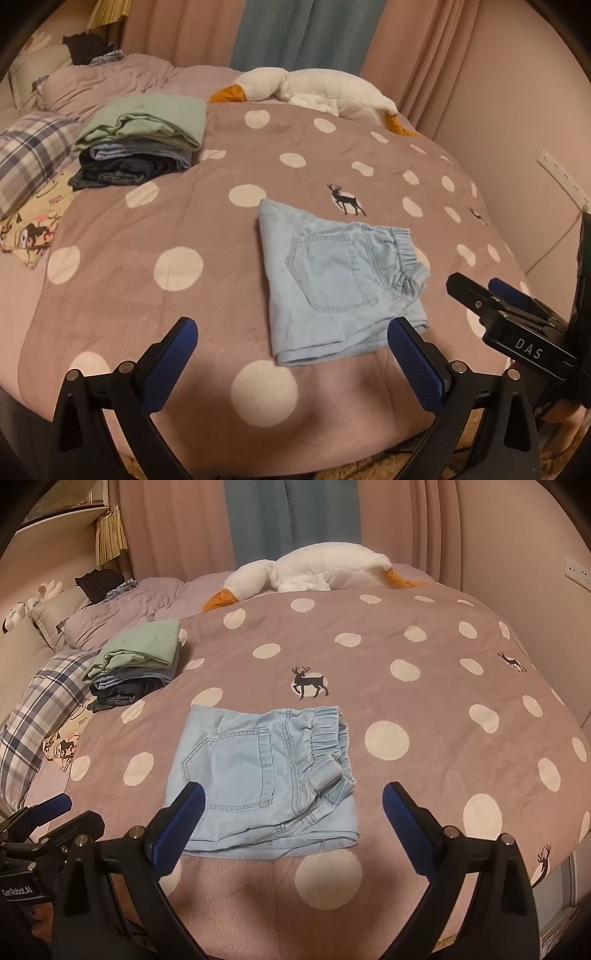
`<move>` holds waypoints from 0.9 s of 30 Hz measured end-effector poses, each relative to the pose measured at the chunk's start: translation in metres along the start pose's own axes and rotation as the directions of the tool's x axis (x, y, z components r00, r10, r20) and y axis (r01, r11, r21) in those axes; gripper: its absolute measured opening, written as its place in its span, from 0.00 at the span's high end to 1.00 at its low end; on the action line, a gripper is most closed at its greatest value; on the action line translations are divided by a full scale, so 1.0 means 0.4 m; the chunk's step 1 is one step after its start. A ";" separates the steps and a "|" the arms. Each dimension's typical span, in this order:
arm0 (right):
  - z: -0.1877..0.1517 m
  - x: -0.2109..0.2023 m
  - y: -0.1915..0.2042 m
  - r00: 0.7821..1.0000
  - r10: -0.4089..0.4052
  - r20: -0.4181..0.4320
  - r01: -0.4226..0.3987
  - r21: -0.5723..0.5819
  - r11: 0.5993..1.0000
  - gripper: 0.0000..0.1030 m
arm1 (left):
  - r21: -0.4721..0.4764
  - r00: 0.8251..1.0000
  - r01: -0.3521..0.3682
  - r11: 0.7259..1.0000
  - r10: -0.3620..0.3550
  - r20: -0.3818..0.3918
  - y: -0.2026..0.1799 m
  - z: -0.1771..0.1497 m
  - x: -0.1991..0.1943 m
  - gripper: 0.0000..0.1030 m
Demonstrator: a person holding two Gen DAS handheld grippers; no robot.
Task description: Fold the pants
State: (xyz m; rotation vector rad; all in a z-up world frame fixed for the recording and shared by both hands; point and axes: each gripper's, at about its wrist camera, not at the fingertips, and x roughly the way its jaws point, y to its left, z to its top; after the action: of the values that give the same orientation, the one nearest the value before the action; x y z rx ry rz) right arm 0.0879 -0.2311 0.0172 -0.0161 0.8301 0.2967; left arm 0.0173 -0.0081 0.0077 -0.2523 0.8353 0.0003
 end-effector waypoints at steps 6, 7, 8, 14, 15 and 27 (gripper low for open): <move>-0.009 -0.009 0.004 1.000 0.006 0.001 -0.006 -0.004 1.000 0.05 | 0.004 1.000 0.001 1.000 -0.001 0.006 -0.004 -0.002 -0.008 0.02; -0.011 -0.010 0.004 1.000 0.007 0.001 -0.007 -0.004 1.000 0.05 | 0.005 1.000 0.000 1.000 0.000 0.005 -0.005 -0.003 -0.009 0.02; -0.011 -0.009 0.004 1.000 0.006 0.001 -0.006 -0.005 1.000 0.05 | 0.005 1.000 0.001 1.000 -0.001 0.006 -0.006 -0.003 -0.009 0.02; -0.015 -0.012 0.006 1.000 0.005 -0.002 -0.005 -0.005 1.000 0.05 | 0.011 1.000 0.003 1.000 -0.003 0.000 -0.016 -0.009 -0.011 0.02; -0.015 -0.013 0.006 1.000 0.006 -0.002 -0.006 -0.005 1.000 0.05 | 0.013 1.000 0.004 1.000 -0.004 -0.003 -0.019 -0.010 -0.010 0.02; -0.021 -0.008 0.007 1.000 0.013 -0.018 -0.013 0.005 1.000 0.05 | 0.044 1.000 0.013 0.999 -0.012 -0.025 -0.045 -0.024 -0.007 0.02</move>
State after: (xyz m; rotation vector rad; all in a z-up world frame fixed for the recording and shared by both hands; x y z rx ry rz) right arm 0.0788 -0.2303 0.0142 -0.0089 0.8492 0.3075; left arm 0.0103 -0.0274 0.0076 -0.2166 0.8577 -0.0330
